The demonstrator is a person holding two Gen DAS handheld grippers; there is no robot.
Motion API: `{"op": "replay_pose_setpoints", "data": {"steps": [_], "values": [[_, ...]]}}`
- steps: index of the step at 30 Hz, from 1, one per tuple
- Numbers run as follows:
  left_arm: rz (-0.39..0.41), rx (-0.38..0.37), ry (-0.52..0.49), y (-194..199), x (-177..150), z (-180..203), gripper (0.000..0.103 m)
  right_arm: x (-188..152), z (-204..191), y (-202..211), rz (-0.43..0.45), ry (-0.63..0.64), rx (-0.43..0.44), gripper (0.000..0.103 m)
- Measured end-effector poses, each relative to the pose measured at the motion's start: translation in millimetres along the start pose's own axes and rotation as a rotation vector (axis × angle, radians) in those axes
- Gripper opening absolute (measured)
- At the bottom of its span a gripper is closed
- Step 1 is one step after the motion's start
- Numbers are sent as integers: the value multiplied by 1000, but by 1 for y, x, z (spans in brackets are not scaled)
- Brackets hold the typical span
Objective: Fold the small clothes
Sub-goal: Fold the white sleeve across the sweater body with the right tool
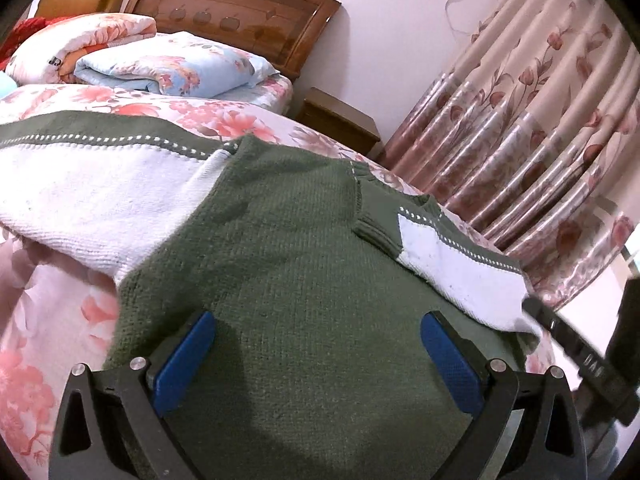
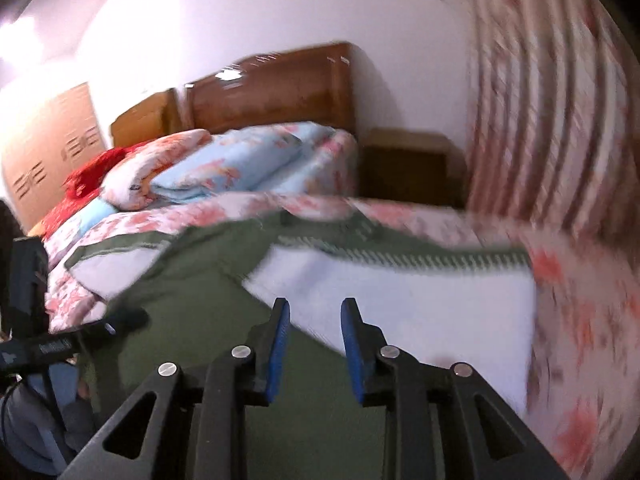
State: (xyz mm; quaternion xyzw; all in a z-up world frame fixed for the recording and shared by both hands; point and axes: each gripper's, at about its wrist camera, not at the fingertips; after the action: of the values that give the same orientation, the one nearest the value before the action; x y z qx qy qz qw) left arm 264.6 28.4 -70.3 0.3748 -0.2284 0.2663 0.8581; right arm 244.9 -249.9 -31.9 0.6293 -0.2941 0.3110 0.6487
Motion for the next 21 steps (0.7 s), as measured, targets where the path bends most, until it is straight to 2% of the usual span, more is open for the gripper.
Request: {"op": "replay_pose_setpoints", "data": {"steps": [3, 6, 9, 13, 17, 18, 21], "values": [[-23, 32, -21, -6, 2, 8, 103, -26, 36, -1, -57, -91, -24, 27], [-22, -2, 7, -10, 10, 16, 103, -46, 59, 5, -86, -172, -29, 27], [-23, -10, -11, -25, 32, 36, 103, -65, 79, 6, -103, -239, -23, 27], [-85, 52, -19, -68, 63, 52, 103, -71, 87, 12, -87, -262, -15, 27], [-176, 114, 12, -109, 73, 48, 103, -70, 82, 8, -104, -245, -26, 27], [-190, 133, -5, -115, 68, 48, 103, -70, 80, 7, -107, -239, -27, 27], [-197, 225, -167, -128, 60, 66, 103, -70, 79, 5, -112, -237, -47, 27]]}}
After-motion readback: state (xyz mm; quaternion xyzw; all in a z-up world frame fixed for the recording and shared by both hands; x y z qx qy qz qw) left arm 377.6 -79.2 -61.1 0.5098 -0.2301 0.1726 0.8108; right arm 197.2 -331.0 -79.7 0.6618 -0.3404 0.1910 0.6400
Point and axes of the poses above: each gripper's, at about its wrist camera, not at the fingertips, and y roughly against the way its jaws point, z to its right, x to its top, and after that the axes turned 15 degrees about -x, right-handed
